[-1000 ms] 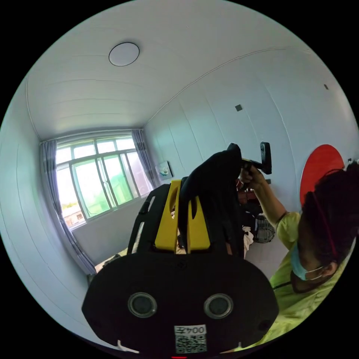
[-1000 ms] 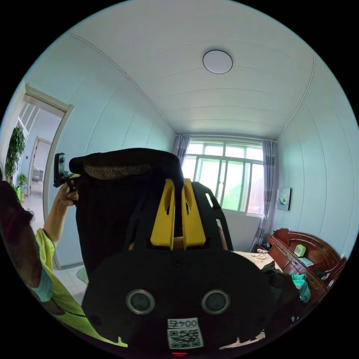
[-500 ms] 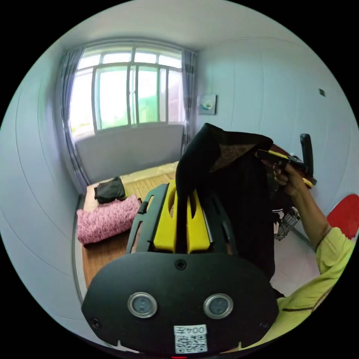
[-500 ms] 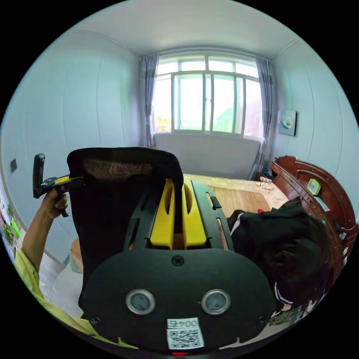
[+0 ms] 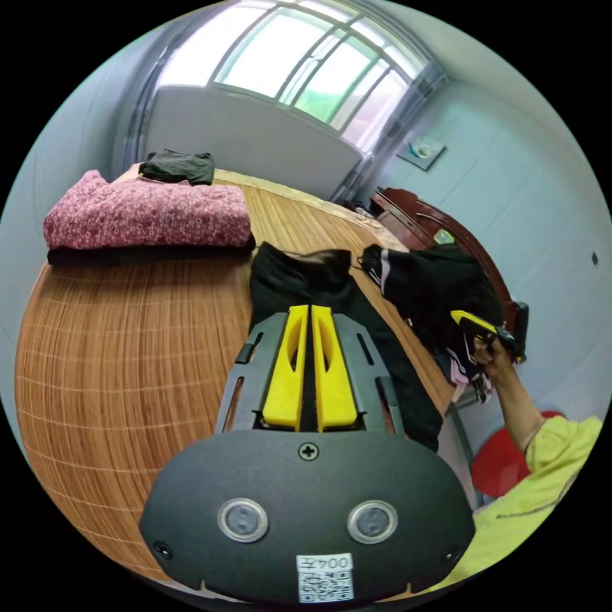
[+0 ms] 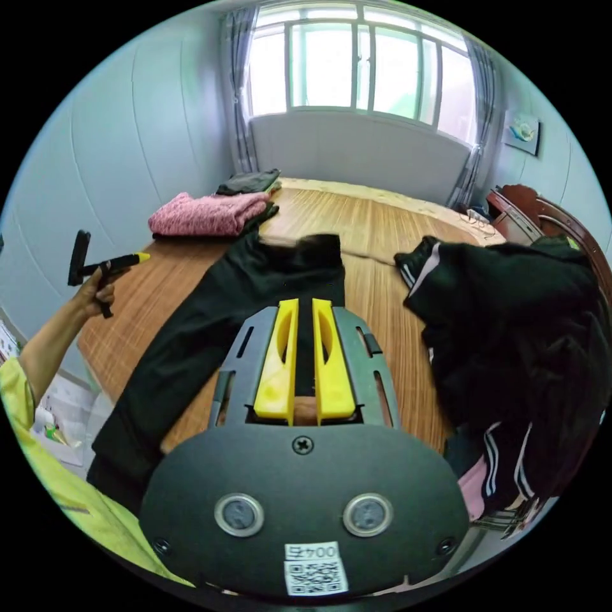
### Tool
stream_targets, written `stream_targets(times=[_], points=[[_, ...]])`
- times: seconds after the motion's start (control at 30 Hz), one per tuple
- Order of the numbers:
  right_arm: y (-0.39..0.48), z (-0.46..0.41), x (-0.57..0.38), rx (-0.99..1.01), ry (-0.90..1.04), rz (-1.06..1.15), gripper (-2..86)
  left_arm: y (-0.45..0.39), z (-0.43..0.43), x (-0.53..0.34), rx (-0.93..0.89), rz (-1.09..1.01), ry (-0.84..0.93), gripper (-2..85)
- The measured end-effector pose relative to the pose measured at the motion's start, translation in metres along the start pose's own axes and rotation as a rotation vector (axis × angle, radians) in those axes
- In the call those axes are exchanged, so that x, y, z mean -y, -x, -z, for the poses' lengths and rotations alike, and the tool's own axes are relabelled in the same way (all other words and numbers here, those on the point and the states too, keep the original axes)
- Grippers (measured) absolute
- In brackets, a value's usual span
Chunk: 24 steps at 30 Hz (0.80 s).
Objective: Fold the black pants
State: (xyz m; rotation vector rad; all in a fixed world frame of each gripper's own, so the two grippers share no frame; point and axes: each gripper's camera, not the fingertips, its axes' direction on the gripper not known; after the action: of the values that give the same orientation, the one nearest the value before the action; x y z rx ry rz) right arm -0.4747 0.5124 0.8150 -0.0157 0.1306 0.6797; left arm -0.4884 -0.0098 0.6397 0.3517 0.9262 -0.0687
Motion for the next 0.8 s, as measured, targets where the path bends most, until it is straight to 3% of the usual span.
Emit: stream_targets(times=[0.2,0.37,0.5,0.63,0.8], points=[[0.016,0.018,-0.141,-0.103,0.208,-0.054,2.8,-0.057,0.05,-0.196,-0.031,-0.04,0.146,0.3],[0.025,-0.009,-0.184,-0.201,0.342,-0.059,0.6,-0.057,0.054,-0.333,-0.005,0.177,0.261,0.2],[0.018,0.003,-0.181,-0.281,0.274,-0.074,-0.3,-0.065,0.058,-0.361,0.079,0.159,0.274,0.1],[-0.003,0.028,-0.175,-0.261,0.253,-0.11,-0.1,-0.095,0.052,-0.365,0.215,-0.041,0.334,0.1],[-0.079,0.108,-0.186,0.041,0.123,-0.359,3.9,-0.11,0.056,-0.378,0.258,-0.095,0.34,0.1]])
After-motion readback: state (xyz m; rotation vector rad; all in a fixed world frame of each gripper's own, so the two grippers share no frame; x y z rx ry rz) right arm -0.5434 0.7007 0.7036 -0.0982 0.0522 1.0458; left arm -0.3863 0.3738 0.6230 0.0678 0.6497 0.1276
